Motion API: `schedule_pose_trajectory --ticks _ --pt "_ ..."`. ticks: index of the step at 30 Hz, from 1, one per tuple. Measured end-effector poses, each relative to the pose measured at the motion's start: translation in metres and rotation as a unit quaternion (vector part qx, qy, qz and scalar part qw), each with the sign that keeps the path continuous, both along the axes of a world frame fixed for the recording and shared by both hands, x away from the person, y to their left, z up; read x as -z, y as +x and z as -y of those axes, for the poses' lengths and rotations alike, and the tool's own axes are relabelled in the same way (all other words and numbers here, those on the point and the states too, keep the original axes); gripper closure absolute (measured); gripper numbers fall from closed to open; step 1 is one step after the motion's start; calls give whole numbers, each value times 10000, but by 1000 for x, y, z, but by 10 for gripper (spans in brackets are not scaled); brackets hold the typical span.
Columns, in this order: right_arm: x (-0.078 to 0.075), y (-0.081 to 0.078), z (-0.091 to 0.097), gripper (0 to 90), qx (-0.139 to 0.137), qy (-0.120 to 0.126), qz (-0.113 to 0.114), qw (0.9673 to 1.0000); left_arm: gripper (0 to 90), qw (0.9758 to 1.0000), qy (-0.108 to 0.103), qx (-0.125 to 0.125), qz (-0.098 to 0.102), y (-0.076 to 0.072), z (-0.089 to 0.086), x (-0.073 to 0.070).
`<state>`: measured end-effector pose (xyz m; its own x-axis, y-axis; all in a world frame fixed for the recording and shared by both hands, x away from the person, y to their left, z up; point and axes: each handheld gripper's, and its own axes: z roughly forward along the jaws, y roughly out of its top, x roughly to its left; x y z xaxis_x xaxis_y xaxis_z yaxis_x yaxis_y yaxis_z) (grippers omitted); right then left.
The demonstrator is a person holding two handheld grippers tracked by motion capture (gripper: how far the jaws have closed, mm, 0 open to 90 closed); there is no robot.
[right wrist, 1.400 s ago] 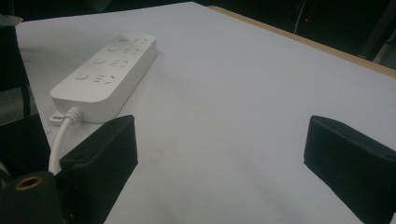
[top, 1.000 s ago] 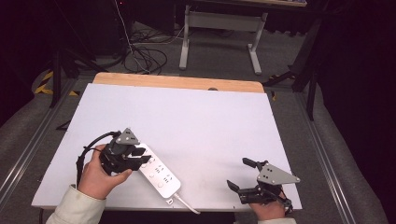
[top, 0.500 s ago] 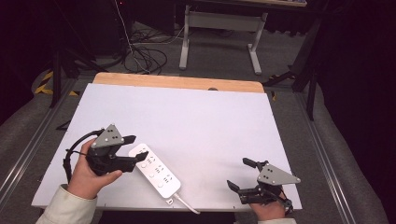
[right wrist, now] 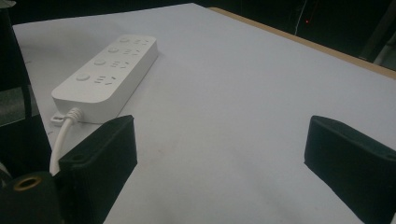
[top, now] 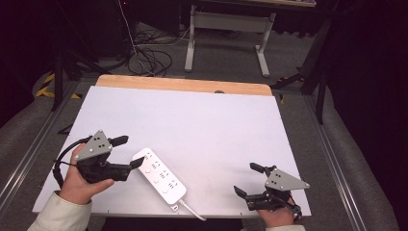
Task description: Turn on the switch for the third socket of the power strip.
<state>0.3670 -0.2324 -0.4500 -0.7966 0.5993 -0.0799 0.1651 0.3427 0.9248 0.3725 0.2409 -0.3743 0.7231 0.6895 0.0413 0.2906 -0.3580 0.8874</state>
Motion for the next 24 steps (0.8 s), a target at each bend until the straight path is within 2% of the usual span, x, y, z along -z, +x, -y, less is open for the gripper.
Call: schedule_pose_trajectory --ticks 8,13,15,24 --pt "0 0 0 95 -2 22 -9 10000 148 9996 -31 -261 70 -5 -15 5" --pt "0 0 0 94 -4 25 -11 10000 148 9984 51 -552 -113 -3 -26 11" --pt "0 0 0 94 -2 14 -3 10000 149 9983 -50 -553 -162 -3 -30 15" --pt "0 0 2 94 -4 32 1 10000 147 9980 -307 -558 -33 -7 -47 32"
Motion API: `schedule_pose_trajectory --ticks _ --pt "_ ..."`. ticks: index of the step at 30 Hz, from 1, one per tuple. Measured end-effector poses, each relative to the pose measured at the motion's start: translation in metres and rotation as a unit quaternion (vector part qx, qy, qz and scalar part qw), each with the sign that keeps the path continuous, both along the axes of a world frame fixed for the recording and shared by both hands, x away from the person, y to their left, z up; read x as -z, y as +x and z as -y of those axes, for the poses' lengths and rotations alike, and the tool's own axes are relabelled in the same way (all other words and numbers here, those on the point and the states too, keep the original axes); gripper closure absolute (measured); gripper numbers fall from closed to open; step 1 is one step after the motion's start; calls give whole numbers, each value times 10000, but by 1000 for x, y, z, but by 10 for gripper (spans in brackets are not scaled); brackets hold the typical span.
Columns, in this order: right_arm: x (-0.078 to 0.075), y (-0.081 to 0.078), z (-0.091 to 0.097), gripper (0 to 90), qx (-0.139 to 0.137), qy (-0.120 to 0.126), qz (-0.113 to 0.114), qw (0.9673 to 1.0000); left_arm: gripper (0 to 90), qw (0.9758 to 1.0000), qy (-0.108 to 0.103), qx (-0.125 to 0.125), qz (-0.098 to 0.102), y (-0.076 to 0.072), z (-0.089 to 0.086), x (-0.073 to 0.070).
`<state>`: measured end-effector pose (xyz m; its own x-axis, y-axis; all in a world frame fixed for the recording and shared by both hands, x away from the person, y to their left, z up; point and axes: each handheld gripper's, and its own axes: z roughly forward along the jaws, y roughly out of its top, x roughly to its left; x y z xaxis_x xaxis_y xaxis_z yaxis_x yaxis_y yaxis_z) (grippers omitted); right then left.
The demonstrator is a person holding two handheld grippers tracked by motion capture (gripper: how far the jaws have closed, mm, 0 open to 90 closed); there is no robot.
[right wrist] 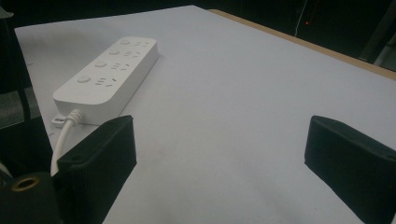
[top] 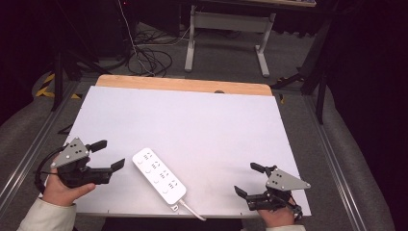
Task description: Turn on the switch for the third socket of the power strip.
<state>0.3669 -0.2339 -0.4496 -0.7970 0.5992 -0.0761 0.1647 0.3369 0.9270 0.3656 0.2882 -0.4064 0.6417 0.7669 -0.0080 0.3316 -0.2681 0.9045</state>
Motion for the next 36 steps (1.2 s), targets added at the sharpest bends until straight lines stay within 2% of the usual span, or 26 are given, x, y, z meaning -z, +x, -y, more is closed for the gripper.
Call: schedule_pose_trajectory --ticks 5,10,14,16,18,25,30,33,36 --pt "0 0 0 94 6 -6 -2 10000 140 9999 116 12 113 -4 -10 13" --pt "0 0 -1 93 8 9 -10 10000 140 9998 198 46 87 -9 -18 28" --pt "1 0 0 93 2 4 -6 10000 139 9999 147 37 73 -14 -22 38" --pt "1 0 0 92 5 -1 -4 10000 138 10000 62 -50 58 -16 -24 44" --pt "1 0 0 92 6 7 -4 10000 138 10000 39 -79 -10 -16 -26 51" --pt "1 1 0 92 9 3 -39 10000 134 9986 515 -47 -69 -18 -28 63" --pt "2 1 0 91 3 -5 -45 10000 134 9991 339 -40 -269 -19 -30 68" --pt "2 2 -1 90 7 -29 -108 9999 134 9993 69 -53 -363 -21 -34 69" --pt "3 3 -1 90 -14 -44 -119 9999 134 9994 2 -135 -316 -21 -37 68"
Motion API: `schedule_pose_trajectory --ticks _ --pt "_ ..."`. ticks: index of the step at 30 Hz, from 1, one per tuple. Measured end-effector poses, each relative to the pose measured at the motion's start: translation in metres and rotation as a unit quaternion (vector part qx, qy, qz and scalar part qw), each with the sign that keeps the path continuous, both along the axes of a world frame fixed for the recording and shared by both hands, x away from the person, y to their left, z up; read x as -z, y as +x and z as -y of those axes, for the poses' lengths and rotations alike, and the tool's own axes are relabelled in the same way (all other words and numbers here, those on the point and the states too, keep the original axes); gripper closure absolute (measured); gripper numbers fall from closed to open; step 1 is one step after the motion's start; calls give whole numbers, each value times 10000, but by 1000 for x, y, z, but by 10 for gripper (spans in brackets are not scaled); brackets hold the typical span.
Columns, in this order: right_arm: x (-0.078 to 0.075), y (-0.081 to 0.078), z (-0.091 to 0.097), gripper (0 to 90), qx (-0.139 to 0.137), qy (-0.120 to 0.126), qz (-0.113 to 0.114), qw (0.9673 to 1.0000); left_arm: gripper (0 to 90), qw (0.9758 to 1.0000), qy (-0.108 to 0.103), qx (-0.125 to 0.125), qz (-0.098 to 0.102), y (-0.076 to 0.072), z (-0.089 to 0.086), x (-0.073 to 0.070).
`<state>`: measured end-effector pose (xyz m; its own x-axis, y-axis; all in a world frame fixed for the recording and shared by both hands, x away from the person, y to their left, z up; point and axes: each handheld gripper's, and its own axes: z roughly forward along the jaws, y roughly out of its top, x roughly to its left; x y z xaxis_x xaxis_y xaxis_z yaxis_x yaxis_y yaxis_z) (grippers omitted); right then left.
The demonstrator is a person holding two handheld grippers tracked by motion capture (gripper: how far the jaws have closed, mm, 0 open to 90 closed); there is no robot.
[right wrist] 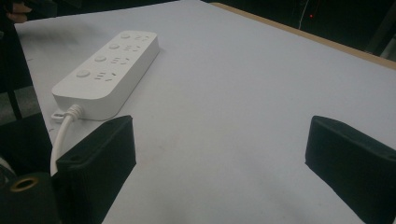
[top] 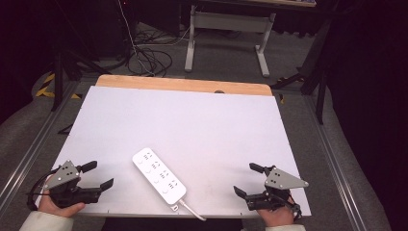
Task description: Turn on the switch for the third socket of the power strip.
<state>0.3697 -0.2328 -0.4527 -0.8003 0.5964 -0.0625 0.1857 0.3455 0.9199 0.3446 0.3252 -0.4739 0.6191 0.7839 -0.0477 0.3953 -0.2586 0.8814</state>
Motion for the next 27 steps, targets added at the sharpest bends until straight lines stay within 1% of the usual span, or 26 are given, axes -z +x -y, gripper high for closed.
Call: schedule_pose_trajectory --ticks 2,5,6,8,13,16,18,20,22,23,25,27 --pt "0 0 -1 89 -6 10 -15 10000 133 10000 32 -27 60 1 0 -1" --pt "0 0 -1 89 -11 -7 -16 10000 132 9995 241 -99 190 -2 4 -3" --pt "0 0 -1 89 -10 -7 -9 10000 133 9994 261 -88 227 -4 5 -4" --pt "0 0 -1 89 -2 9 -8 10000 131 9994 219 -51 273 -6 7 -6" --pt "0 1 -1 89 -8 4 -12 10000 131 9996 121 -75 236 -6 7 -8" --pt "0 0 -1 88 -20 -3 -3 10000 133 9997 15 -89 221 -7 7 -9" --pt "0 1 -1 88 -14 3 -14 10000 133 9998 -19 -73 188 -7 7 -9" --pt "0 1 -1 88 -12 10 -17 10000 133 9999 -57 -86 99 -6 6 -10" --pt "1 1 -1 88 -15 -2 -32 10000 133 9998 -62 -132 108 -6 5 -10" --pt "1 0 -2 88 -6 -12 -40 10000 134 9998 -97 -150 85 -6 5 -10" --pt "1 1 -1 88 -6 -14 -39 10000 133 9998 -36 -158 92 -6 4 -10" --pt "1 1 -1 88 -27 -3 -20 10000 132 9998 -54 -179 98 -6 5 -9"
